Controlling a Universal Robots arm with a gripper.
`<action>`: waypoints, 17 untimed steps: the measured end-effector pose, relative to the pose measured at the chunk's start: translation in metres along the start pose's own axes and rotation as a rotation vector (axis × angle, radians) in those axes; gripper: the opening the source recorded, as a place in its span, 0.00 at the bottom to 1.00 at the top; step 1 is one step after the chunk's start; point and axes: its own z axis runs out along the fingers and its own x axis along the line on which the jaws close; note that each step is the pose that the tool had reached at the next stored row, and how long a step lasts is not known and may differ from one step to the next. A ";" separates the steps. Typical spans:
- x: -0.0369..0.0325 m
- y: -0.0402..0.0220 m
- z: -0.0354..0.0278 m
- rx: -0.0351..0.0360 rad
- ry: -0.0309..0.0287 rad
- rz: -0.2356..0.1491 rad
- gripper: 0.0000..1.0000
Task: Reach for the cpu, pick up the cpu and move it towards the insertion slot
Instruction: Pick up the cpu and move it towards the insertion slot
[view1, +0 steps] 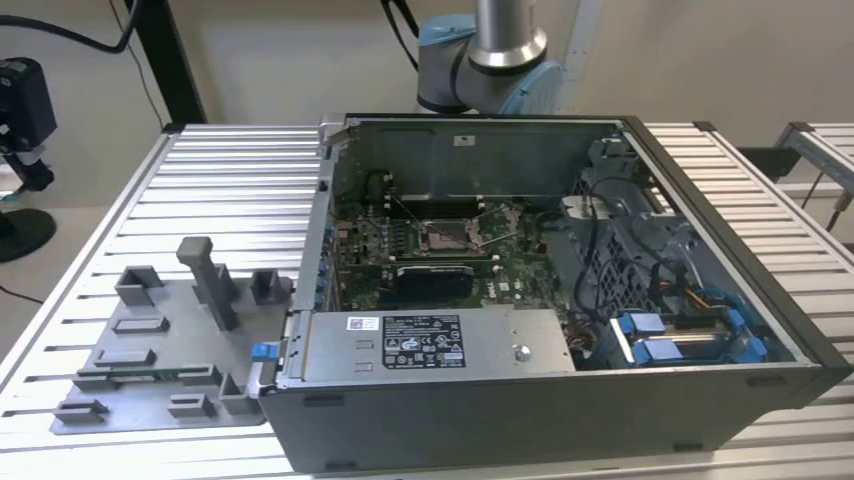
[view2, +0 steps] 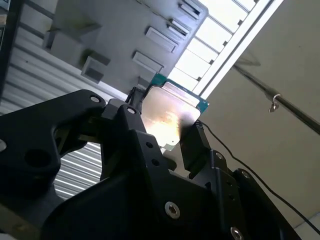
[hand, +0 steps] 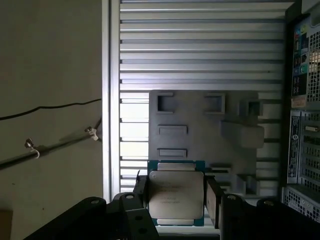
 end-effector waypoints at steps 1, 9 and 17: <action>-0.0014 0.0000 0.0001 -0.0001 -0.0002 0.000 0.00; -0.0170 0.0002 -0.0001 -0.0001 0.0009 0.000 0.00; -0.0335 0.0005 -0.0004 -0.0001 0.0020 0.000 0.00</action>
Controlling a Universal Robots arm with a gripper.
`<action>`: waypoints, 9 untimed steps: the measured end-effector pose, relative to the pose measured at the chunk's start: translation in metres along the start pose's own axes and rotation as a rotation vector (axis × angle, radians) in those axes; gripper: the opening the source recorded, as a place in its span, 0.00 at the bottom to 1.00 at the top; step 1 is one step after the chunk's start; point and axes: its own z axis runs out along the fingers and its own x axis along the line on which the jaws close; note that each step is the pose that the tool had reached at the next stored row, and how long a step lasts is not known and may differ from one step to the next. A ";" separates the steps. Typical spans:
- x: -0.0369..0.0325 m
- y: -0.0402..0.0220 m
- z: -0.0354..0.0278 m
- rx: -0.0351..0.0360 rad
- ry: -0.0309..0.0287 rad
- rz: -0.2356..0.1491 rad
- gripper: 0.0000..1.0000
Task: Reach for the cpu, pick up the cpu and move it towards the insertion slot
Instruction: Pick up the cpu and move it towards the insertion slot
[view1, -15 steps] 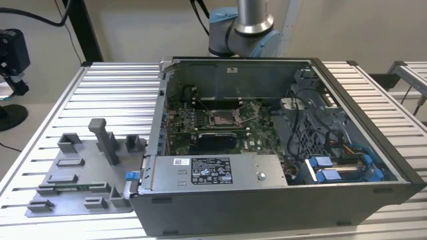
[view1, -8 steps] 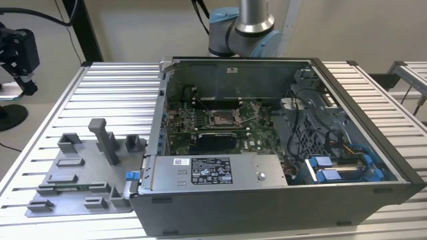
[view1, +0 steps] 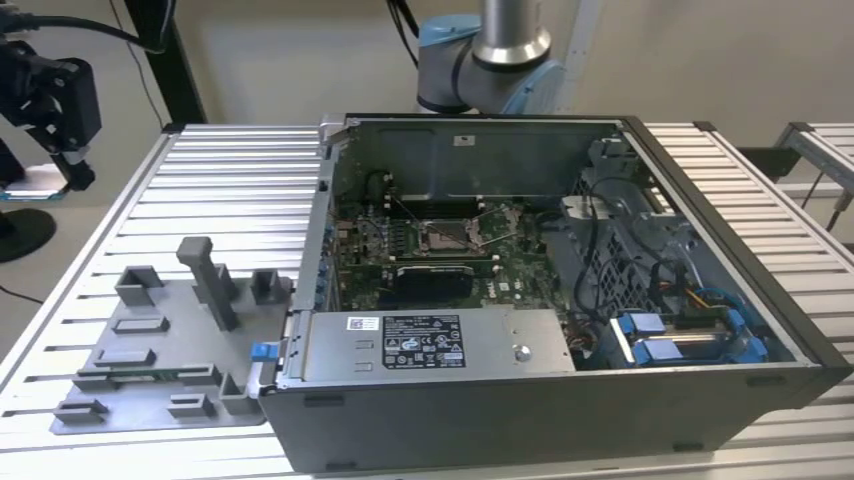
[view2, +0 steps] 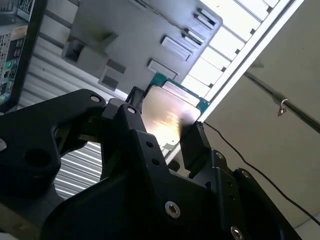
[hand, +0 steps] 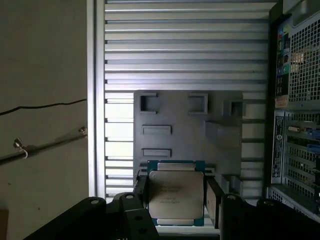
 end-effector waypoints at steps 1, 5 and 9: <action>-0.0021 0.0000 -0.0001 0.0000 0.0002 0.000 0.00; -0.0106 0.0001 -0.0002 0.0000 0.0008 0.000 0.00; -0.0188 0.0002 -0.0003 0.0000 0.0013 0.000 0.00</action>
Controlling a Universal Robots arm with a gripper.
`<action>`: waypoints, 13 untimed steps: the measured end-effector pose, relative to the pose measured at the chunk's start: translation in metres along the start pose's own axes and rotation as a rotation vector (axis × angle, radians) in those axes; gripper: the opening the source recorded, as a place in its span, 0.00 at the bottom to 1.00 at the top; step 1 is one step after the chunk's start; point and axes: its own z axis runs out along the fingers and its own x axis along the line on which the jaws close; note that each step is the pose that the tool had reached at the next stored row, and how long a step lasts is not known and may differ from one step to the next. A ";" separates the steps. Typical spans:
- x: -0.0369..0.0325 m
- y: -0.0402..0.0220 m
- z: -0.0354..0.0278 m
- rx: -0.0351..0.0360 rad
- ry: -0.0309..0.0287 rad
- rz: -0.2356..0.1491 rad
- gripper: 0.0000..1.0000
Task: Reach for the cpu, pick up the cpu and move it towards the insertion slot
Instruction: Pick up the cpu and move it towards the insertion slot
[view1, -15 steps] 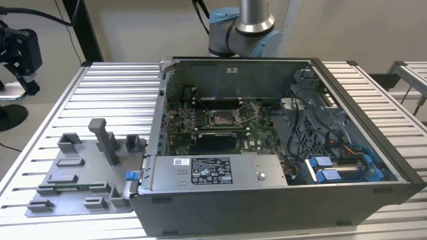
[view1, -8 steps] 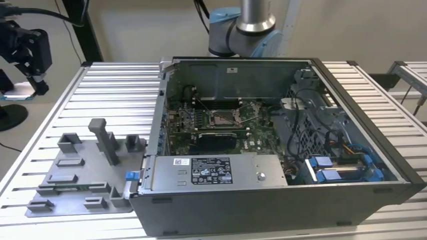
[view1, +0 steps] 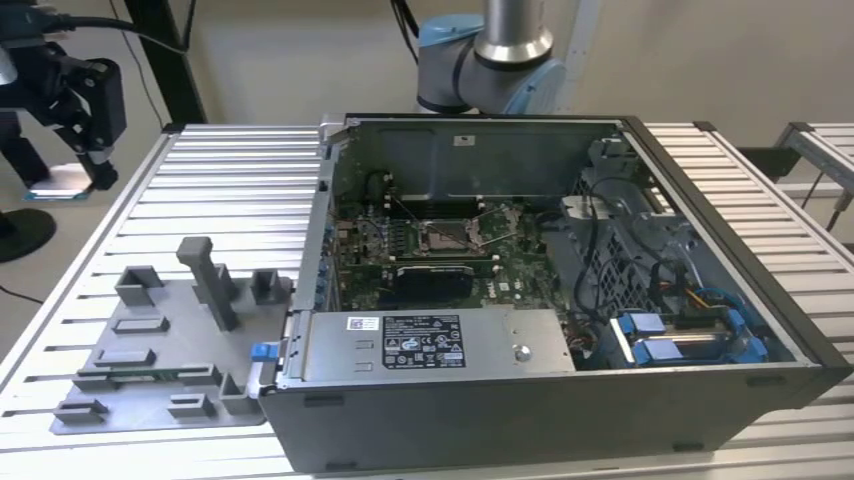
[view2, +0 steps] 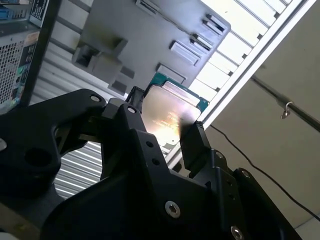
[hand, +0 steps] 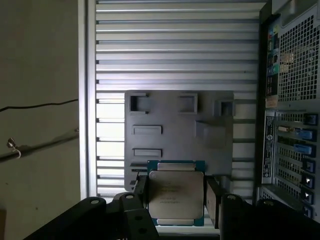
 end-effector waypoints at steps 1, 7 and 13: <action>-0.0019 0.0000 -0.0001 0.0000 0.0002 0.000 0.00; -0.0146 0.0002 -0.0003 0.0000 0.0009 0.000 0.00; -0.0282 0.0004 -0.0006 0.0001 0.0018 0.000 0.00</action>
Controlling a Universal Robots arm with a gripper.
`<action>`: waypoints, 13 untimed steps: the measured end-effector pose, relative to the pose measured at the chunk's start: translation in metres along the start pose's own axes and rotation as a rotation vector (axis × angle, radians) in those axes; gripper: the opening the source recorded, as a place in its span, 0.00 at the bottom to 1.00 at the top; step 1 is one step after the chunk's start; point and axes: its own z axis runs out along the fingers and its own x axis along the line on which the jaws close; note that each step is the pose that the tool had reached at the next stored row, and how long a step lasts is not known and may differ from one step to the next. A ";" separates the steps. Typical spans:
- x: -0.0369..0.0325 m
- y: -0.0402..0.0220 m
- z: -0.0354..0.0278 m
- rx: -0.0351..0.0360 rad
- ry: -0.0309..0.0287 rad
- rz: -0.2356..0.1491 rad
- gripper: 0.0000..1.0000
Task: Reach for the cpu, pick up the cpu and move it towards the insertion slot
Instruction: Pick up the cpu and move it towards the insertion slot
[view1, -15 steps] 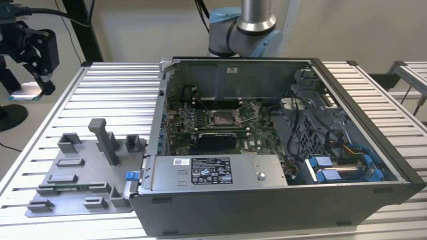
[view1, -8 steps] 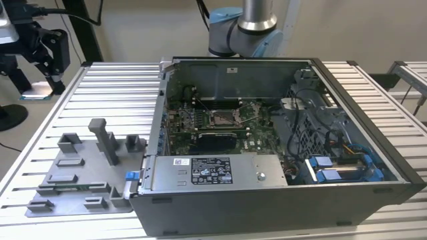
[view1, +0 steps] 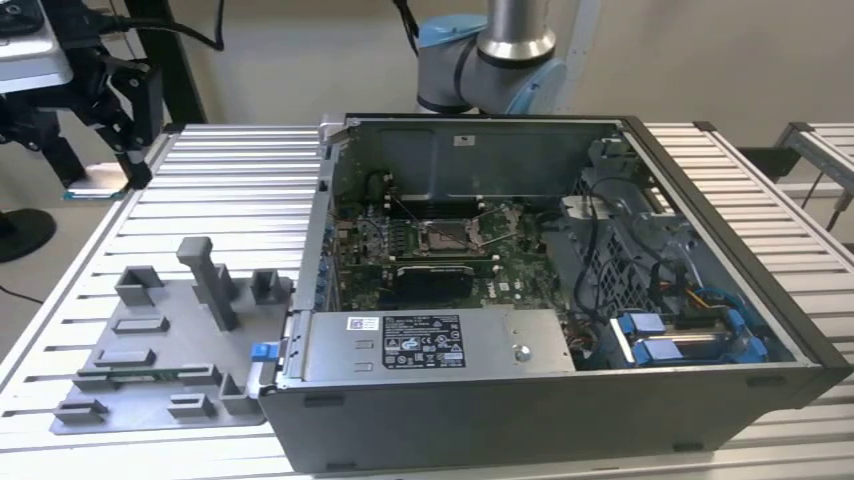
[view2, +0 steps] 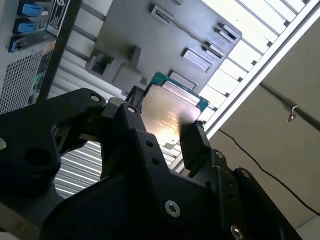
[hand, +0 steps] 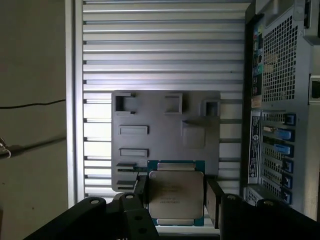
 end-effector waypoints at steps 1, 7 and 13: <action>-0.0023 0.0000 0.0000 0.0000 0.0001 0.000 0.00; -0.0166 0.0002 -0.0004 0.0000 0.0009 0.000 0.00; -0.0308 0.0004 -0.0006 0.0000 0.0013 0.000 0.00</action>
